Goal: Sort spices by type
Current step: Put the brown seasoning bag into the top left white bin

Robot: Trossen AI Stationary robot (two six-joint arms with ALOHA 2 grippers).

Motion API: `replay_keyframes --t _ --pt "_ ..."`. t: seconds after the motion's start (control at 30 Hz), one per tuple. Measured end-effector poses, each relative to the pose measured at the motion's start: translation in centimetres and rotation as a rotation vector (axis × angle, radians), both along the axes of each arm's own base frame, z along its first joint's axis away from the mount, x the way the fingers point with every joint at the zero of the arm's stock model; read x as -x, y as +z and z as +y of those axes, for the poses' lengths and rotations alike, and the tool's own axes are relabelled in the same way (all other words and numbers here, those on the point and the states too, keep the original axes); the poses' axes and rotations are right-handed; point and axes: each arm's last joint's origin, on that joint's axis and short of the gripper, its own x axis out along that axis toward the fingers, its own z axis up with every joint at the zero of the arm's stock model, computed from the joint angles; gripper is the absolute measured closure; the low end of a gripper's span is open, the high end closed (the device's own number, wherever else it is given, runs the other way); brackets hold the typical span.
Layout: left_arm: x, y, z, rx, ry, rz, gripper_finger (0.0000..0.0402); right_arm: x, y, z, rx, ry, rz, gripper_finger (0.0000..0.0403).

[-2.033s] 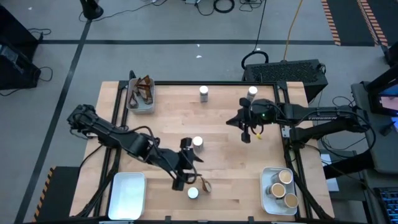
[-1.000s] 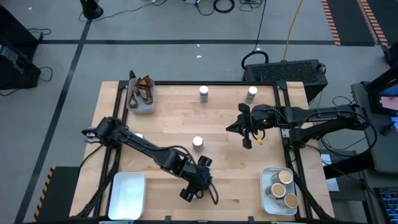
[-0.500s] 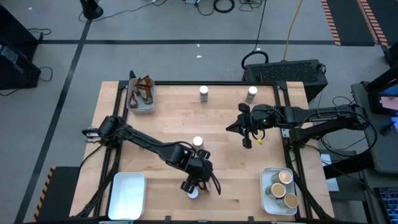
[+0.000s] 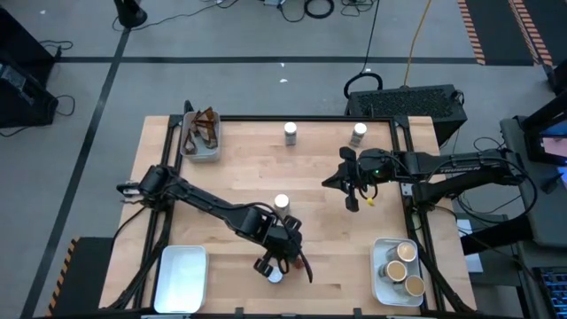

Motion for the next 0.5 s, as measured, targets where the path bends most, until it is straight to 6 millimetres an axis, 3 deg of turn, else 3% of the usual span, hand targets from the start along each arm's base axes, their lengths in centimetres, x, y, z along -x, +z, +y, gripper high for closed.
replay_keyframes --t 0.23,0.5 --pt "0.3 1.1 0.5 -0.029 0.021 -0.035 0.0397 0.0 0.0 0.0 0.000 0.000 0.001 0.0403" --pt "2.7 6.6 2.5 -0.058 0.146 -0.156 0.0399 0.0 0.0 0.0 0.000 0.000 0.001 0.0403"
